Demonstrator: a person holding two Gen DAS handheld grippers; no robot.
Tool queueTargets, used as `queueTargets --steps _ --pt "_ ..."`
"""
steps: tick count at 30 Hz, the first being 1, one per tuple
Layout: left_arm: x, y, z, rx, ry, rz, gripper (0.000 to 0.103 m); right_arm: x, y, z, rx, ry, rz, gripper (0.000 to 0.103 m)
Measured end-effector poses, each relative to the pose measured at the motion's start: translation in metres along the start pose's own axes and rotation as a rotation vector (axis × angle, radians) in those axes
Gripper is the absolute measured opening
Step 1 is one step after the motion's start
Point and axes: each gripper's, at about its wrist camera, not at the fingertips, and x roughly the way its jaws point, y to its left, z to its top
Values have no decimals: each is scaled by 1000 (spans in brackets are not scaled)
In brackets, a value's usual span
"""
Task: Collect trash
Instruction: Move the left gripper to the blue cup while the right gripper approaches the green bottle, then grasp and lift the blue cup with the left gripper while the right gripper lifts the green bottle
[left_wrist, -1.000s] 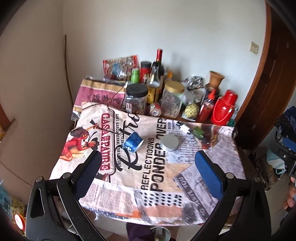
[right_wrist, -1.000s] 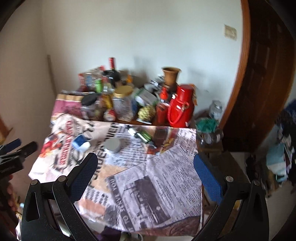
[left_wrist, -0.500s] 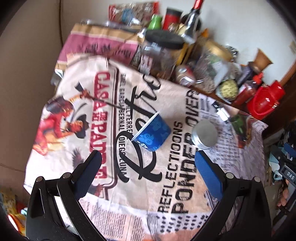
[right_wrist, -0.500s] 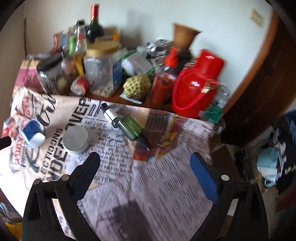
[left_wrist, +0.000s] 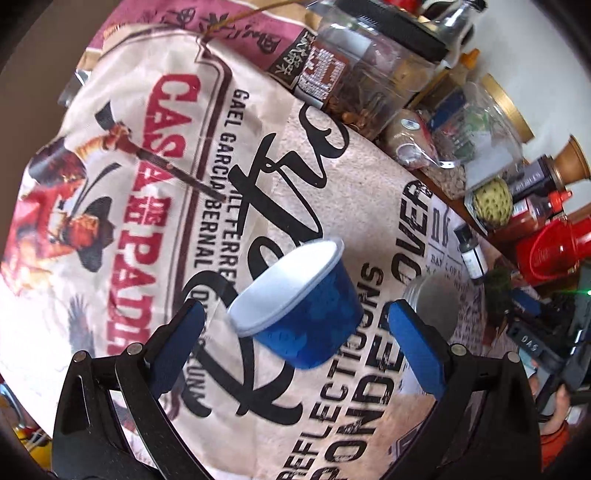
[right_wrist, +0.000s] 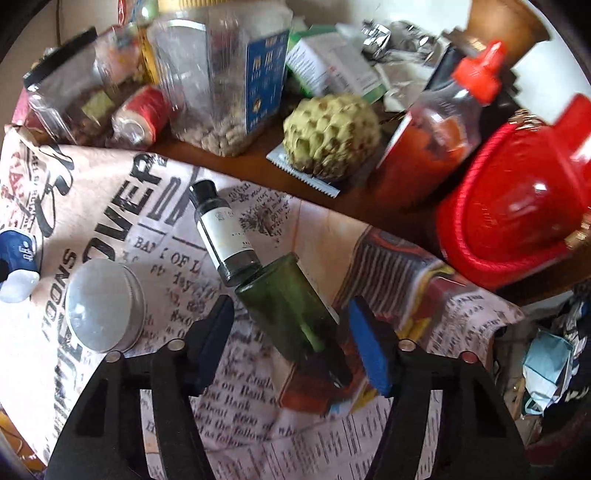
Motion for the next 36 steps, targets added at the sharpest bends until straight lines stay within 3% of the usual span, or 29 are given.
queueTargets --steps 3,7,9,10,11,20,28,36 --pt "9 1 5 -26 22 -15 97 9 2 1 -8 22 -16 51" --pt "18 2 9 -55 47 -32 82 7 -1 -2 35 20 -23 48" --pt "20 -1 9 -49 39 -37 65 3 -4 -5 56 11 -24 46" --pt "20 -4 8 -33 30 -54 44 -1 -6 -7 65 7 -23 46" --pt "19 -9 8 -5 28 -71 29 -5 -7 -10 74 1 -20 45" --pt "-19 -57 -9 188 -64 -100 28 -68 -27 -48 186 -85 56 40" --pt "-89 -99 -38 359 -200 -80 28 -154 -52 -81 243 -260 95 40" --pt "-162 -136 -87 399 -329 -109 28 -204 -62 -110 234 -405 146 40"
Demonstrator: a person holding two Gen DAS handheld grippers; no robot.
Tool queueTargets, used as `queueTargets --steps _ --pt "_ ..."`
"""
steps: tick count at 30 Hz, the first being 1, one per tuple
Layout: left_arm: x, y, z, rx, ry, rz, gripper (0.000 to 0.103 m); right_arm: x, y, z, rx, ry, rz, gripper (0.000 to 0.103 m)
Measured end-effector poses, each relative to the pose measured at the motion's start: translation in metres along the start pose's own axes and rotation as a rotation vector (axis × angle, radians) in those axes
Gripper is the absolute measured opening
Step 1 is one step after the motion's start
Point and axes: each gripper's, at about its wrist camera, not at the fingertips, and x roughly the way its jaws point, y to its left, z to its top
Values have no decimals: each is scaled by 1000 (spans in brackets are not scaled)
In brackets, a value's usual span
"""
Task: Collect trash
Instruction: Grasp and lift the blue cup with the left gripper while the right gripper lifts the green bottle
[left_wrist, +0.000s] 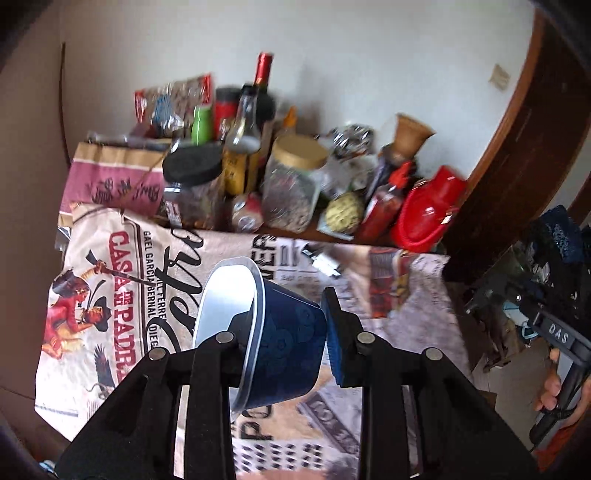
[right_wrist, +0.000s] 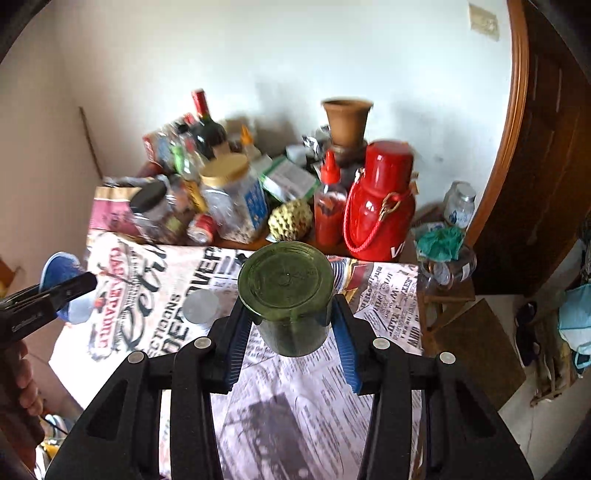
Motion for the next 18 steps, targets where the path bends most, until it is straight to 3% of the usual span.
queueTargets --steps 7,18 --pt "-74 -46 -30 -6 -124 29 28 -63 -1 -24 -30 -94 53 40" --pt "-158 -72 -70 2 -220 49 28 -132 9 -66 -34 -156 72 40"
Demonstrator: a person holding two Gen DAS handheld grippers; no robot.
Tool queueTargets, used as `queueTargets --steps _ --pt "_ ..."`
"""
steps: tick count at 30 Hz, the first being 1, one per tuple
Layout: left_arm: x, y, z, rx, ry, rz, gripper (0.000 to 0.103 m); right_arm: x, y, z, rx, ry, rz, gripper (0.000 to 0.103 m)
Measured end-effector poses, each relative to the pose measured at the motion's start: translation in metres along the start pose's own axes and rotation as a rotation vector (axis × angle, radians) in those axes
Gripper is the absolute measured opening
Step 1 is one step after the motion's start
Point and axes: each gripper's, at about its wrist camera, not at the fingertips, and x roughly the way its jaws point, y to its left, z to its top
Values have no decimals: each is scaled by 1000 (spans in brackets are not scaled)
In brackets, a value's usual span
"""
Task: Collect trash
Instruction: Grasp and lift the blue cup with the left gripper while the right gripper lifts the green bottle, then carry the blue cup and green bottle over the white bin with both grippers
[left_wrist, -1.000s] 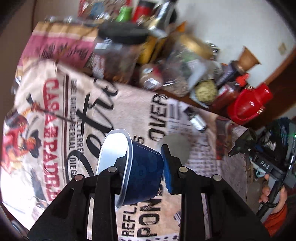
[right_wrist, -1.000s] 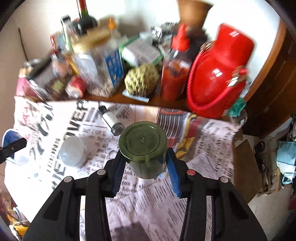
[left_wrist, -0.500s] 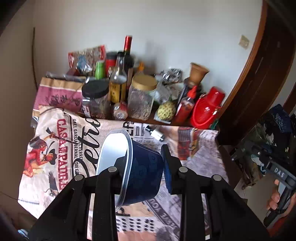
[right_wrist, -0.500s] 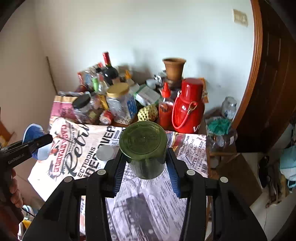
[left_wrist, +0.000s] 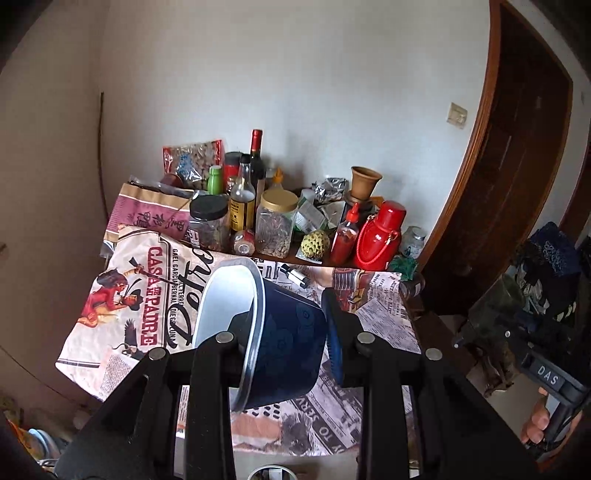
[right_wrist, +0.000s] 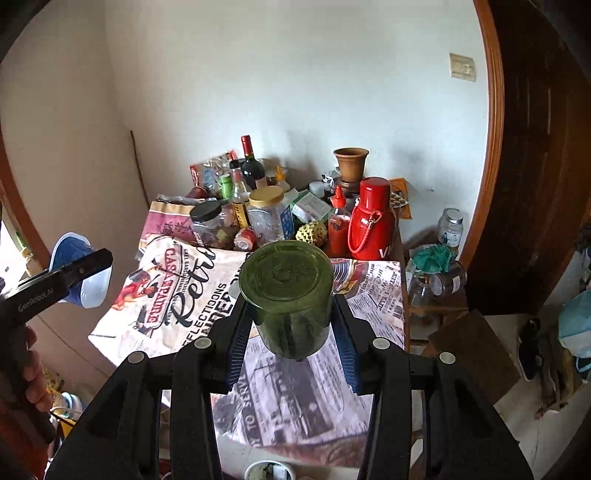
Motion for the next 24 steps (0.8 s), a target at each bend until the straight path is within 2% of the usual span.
queueTargets --steps 12,16,24 --pt "-67 19 -28 63 -34 -110 28 -67 56 -40 43 -82 -69 40" --pt "-100 40 -47 113 -40 -142 28 -88 86 -62 85 -94 -101 40" --pt "-159 88 -99 127 -11 -193 28 -121 139 -109 113 -91 -161 40"
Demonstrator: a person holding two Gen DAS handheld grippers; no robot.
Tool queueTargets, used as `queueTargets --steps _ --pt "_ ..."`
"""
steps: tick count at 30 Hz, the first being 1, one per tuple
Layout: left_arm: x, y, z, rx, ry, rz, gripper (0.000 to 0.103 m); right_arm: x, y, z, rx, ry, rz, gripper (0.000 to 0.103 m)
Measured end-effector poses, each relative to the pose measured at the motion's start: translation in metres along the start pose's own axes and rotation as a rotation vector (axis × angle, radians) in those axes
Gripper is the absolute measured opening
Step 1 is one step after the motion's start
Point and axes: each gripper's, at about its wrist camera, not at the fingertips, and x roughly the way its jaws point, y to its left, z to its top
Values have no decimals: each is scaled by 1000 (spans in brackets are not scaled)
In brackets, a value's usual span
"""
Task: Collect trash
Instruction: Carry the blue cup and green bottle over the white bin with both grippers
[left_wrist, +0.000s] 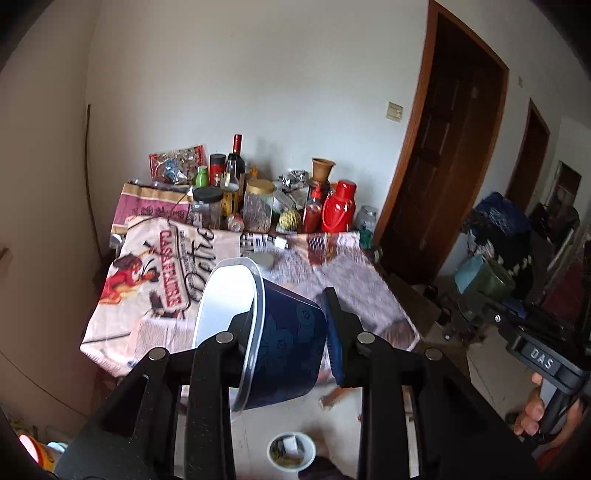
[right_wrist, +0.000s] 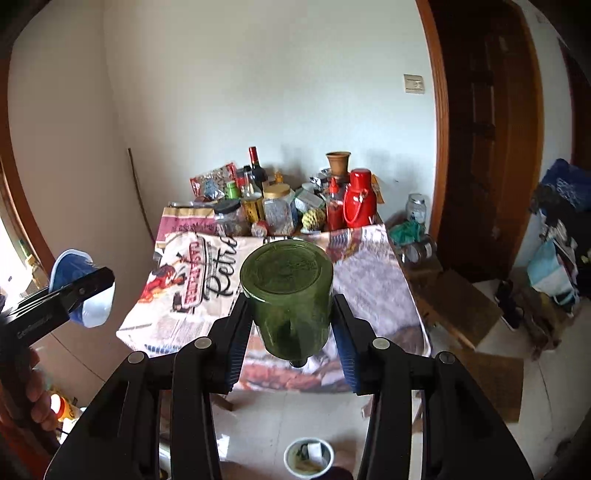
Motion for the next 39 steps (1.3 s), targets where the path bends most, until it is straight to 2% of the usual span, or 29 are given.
queueTargets --steps 3,9,17,26,30,32,39 --pt "-19 9 -26 23 26 -12 28 -12 12 -23 27 17 -23 40" --pt "-31 17 -62 19 116 -45 28 -26 25 -55 58 82 -44 40" --pt "-12 12 -92 33 220 -73 28 -12 18 -88 71 197 -70 40" --pt "49 0 -139 38 332 -27 28 38 -6 -143 46 330 -56 40" --pt "86 -6 -175 23 401 1 28 66 -22 -169 17 376 -51 40" --pt "110 -11 -203 16 454 3 28 83 -29 -186 9 407 -44 40" --pt "169 -21 -284 5 540 42 28 149 -55 -246 -4 498 8 40"
